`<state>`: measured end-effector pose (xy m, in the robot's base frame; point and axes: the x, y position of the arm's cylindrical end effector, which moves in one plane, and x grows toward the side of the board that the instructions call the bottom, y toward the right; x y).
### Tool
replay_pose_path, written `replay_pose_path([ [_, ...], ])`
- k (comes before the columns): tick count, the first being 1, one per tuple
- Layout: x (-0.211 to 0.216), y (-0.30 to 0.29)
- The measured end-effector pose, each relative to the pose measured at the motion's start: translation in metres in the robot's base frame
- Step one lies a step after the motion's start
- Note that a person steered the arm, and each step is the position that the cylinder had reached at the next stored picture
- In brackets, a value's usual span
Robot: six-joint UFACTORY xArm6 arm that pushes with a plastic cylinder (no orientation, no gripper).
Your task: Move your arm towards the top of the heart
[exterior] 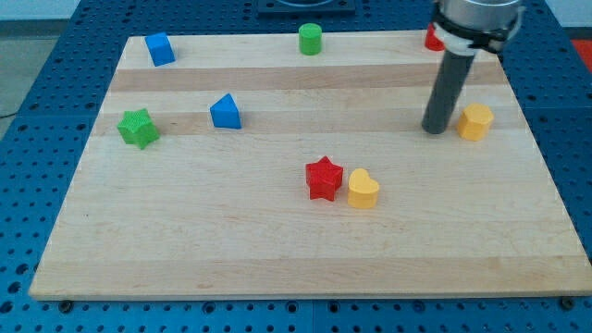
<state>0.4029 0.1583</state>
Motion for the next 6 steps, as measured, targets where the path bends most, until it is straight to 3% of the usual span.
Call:
replay_pose_path([
  [6, -0.029, -0.035],
])
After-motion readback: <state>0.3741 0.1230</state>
